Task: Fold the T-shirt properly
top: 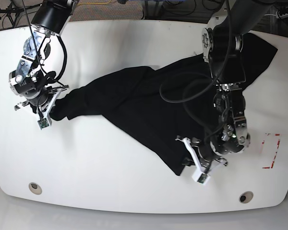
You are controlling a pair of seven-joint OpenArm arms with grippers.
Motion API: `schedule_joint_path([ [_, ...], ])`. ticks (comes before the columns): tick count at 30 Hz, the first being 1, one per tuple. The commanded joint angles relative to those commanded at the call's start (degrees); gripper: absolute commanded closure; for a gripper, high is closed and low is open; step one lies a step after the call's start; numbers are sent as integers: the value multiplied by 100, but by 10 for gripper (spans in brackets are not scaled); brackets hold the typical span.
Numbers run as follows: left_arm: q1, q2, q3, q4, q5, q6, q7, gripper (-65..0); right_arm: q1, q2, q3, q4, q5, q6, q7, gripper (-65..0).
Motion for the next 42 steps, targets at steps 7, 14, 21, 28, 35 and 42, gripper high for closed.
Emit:
schedule_joint_path([
  [7,-53,-9,-536,1125,0,-9,571,0,475,35,0,9,0,0,0,0],
  [14,-466,-334,-607,2092,18,18,949,0,1152,237,0,35,0,0,-26,0],
  [21,-1310,-695,-615,2347,26,26,1213,0,1978,360,-18,9,9,0,-26,0],
  [28,-2286,-905,-615,2303,35,26,1231,0,2892,607,-633,-9,9,0,-9,0],
  [35,-3279,-923,-598,2013,35,176,1275,0,4009,721,-1292,-114,0,0,-9,0],
  [42,-3481,-914,-598,1802,9,193,1371,0,4273,914,-1538,-158,0,0,-26,0],
])
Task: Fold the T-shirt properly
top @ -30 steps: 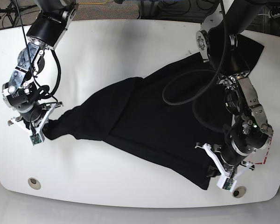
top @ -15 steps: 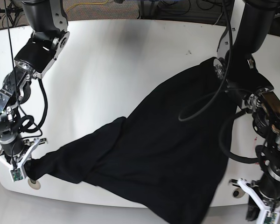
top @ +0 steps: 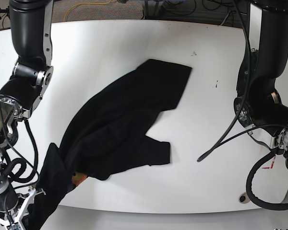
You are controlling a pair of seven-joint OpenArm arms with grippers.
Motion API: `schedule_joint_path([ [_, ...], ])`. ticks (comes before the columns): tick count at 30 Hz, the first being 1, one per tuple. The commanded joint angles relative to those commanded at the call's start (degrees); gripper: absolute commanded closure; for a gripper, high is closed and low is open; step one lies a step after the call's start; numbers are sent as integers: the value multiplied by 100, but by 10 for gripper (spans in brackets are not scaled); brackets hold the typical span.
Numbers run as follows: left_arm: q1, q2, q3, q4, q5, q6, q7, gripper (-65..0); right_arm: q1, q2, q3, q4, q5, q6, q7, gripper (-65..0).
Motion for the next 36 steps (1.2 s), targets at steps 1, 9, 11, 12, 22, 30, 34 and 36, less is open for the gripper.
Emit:
schedule_joint_path([
  [1,70,0,0,0,-9,0,9,0,-9,-9,-26,18,0,0,0,0],
  [9,1011,26,0,141,-26,-9,9,0,-369,-9,-62,35,-9,0,18,0],
  [11,1301,88,0,255,-26,-9,9,0,-475,-9,-53,35,-9,0,18,0],
  [12,1407,141,0,281,-26,-9,9,0,-519,-9,-53,35,-9,0,18,0],
  [22,2673,343,0,651,-26,-9,9,0,-1002,26,-9,35,-9,0,18,0],
  [30,3499,545,0,633,-26,-9,-26,0,-1468,0,246,35,-9,0,18,0],
  [34,3815,633,0,633,-26,-9,-26,0,-1705,-9,246,35,-9,0,26,0],
  [36,3982,642,0,642,-26,-9,-26,0,-1820,-9,246,35,-9,0,26,0],
])
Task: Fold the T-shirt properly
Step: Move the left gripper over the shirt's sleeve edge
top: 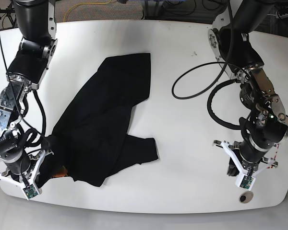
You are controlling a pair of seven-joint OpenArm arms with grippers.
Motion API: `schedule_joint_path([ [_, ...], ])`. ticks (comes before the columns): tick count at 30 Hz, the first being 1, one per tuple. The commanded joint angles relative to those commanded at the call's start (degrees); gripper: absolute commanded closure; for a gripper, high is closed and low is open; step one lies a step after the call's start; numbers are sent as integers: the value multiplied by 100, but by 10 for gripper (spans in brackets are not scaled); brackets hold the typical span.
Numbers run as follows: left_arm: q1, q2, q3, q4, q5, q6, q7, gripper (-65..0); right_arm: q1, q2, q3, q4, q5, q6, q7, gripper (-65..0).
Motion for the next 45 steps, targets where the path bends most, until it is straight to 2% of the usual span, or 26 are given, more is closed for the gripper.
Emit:
schedule_joint_path([
  [6,378,62,0,0,0,0,0,0,-281,0,0,9,0,0,0,0],
  [11,686,97,9,-18,0,-9,0,0,-501,0,220,9,0,0,0,0],
  [18,1073,396,62,-35,0,-9,0,0,-862,44,413,0,0,0,0,0],
  [24,1398,677,246,-114,0,-9,0,-44,-1204,44,545,-9,0,0,9,0],
  [28,1530,818,246,-105,0,-9,0,-43,-1424,44,686,0,0,0,9,0],
  [41,1688,695,246,-114,0,-9,0,-43,-2198,53,1389,-35,0,0,18,0],
  [45,1688,624,246,-141,0,-9,0,-43,-2418,53,1556,-35,0,0,202,0],
])
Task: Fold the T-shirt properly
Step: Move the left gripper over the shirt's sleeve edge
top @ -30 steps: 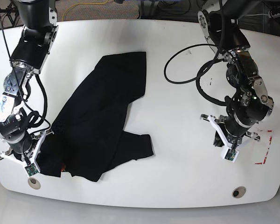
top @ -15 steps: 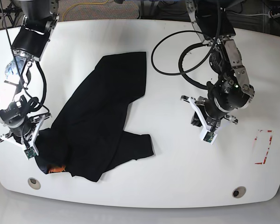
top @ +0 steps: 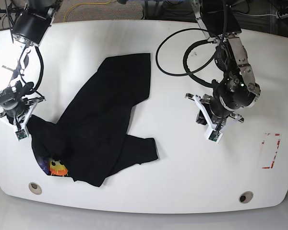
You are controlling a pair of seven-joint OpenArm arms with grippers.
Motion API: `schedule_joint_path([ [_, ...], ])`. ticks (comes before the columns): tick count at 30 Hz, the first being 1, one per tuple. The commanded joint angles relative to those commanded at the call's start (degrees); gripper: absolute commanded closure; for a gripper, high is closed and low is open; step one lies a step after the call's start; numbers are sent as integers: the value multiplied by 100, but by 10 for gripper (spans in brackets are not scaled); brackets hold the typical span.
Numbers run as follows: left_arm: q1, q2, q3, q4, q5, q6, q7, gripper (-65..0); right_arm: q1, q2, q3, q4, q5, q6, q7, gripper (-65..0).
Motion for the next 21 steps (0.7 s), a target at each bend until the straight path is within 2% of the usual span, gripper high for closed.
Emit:
schedule_joint_path([
  [4,9,0,0,0,0,0,0,-43,-229,0,9,0,-88,0,132,0],
  [8,9,-9,0,0,0,0,0,-43,-387,-62,9,35,-642,0,149,0],
  [12,79,-9,0,0,0,0,0,-43,-589,-220,18,35,-905,0,185,0],
  [21,167,149,193,-237,0,0,0,-49,-897,-431,26,44,-949,0,492,0],
])
